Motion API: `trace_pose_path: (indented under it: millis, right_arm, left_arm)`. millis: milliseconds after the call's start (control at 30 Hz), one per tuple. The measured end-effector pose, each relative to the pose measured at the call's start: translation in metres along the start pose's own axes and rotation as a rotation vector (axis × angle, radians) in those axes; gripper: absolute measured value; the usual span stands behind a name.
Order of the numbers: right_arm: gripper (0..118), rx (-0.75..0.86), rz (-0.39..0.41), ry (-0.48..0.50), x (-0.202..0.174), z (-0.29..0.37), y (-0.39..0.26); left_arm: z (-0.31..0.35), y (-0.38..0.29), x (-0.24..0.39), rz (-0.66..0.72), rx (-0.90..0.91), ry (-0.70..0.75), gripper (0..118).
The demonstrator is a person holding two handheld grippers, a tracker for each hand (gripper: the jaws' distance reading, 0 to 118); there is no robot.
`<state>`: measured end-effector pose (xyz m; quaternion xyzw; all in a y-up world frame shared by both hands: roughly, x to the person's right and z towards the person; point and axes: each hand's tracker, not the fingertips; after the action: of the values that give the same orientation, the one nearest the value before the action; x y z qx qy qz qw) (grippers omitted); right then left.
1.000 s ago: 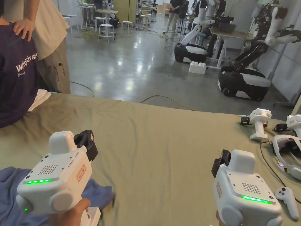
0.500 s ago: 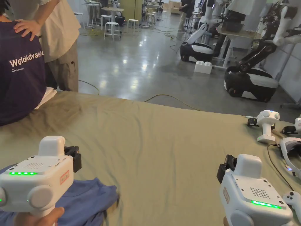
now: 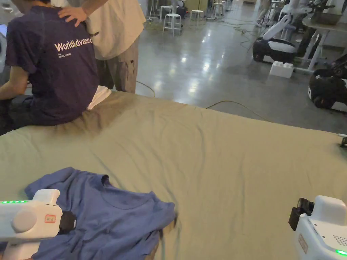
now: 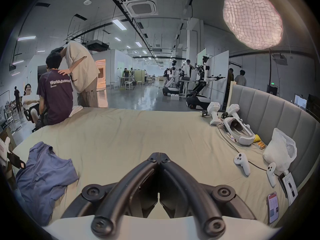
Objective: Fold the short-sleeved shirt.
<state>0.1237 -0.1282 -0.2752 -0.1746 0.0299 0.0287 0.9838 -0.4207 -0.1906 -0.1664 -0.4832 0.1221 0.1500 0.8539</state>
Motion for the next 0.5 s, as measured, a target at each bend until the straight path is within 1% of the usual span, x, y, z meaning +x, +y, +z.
trace_pose_path:
  millis: [33, 67, 100, 133, 200, 267, 300, 333, 433, 500]
  right_arm:
    - [0, -0.006, 0.002, 0.003, -0.001, -0.001, -0.002]
    - [0, -0.01, 0.004, 0.005, -0.003, -0.002, -0.003]
    - [0, -0.016, 0.006, 0.006, -0.004, -0.002, -0.004]
    - [0, -0.023, 0.009, 0.007, -0.005, -0.003, -0.006]
    - [0, -0.03, 0.013, 0.011, -0.008, -0.003, -0.008]
    - [0, -0.037, 0.019, 0.015, -0.009, -0.004, -0.011]
    - [0, -0.038, 0.023, 0.015, -0.01, -0.003, -0.012]
    - [0, -0.041, 0.029, 0.016, -0.011, -0.003, -0.012]
    - [0, -0.045, 0.044, 0.015, -0.011, -0.003, -0.014]
    - [0, -0.045, 0.043, 0.013, -0.011, -0.004, -0.015]
  left_arm:
    - [-0.008, -0.004, -0.003, 0.006, -0.018, -0.023, 51]
    - [-0.014, -0.009, -0.003, 0.007, -0.052, -0.034, 66]
    - [-0.02, -0.012, -0.003, 0.01, -0.071, -0.055, 71]
    - [-0.027, -0.014, -0.002, 0.019, -0.084, -0.082, 71]
    - [-0.041, -0.018, 0.002, 0.024, -0.108, -0.086, 71]
    - [-0.058, -0.023, 0.007, 0.016, -0.143, -0.077, 71]
    - [-0.067, -0.025, 0.01, 0.007, -0.182, -0.037, 71]
    - [-0.07, -0.029, 0.012, -0.008, -0.176, -0.004, 71]
    - [-0.061, -0.032, 0.025, -0.025, -0.12, 0.03, 70]
    - [-0.057, -0.041, 0.031, -0.059, -0.079, 0.07, 66]
